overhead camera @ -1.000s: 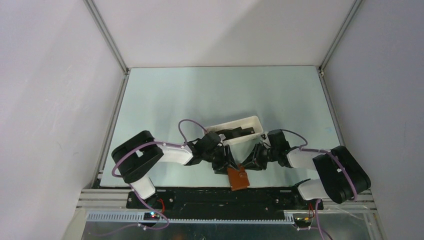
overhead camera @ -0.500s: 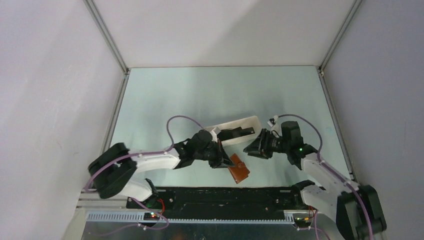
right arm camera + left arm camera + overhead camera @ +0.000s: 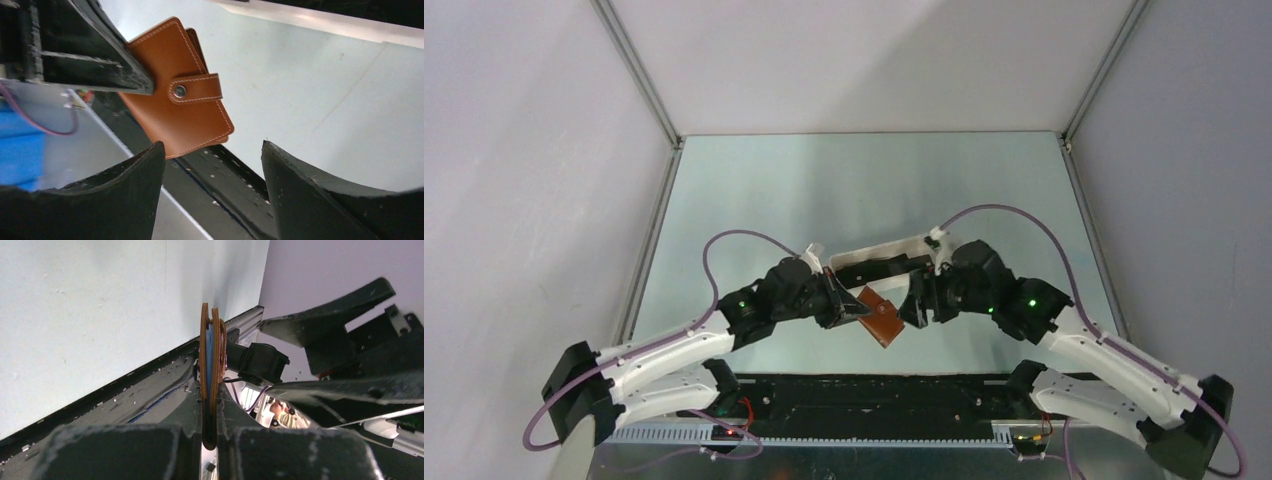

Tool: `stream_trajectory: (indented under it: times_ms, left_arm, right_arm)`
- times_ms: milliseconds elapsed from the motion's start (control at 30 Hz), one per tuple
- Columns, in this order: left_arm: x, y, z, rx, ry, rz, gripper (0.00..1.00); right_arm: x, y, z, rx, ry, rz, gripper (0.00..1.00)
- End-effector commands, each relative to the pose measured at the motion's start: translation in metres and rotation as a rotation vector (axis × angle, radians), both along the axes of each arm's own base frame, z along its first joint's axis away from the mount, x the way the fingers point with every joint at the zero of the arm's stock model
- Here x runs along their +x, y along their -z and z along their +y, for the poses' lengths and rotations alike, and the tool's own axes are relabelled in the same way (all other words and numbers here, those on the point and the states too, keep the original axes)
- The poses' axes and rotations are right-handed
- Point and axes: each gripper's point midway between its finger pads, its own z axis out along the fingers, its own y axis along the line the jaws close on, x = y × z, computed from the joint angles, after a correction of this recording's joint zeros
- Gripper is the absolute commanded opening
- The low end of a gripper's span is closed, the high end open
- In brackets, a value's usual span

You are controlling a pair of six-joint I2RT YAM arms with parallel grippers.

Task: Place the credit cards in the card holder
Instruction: Pick up the card holder from the center of the board.

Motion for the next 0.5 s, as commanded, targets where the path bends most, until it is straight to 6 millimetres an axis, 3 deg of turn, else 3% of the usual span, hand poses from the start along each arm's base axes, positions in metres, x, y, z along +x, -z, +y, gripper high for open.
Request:
stream_trajectory:
  times_ms: [0,300,467]
  left_arm:
    - [0.000,-0.007,0.005,-0.022,-0.045,0.050,0.00]
    - [-0.006,-0.011,0.003,-0.035,-0.021,0.056,0.00]
    - [-0.007,-0.011,0.005,-0.041,-0.026,0.058,0.00]
  right_arm:
    - [0.016,-0.002,-0.011,-0.247,0.075,-0.181,0.73]
    - [0.017,-0.003,0.037,-0.302,0.015,-0.245,0.67]
    - [0.016,-0.002,0.053,-0.302,-0.020,-0.251,0.66]
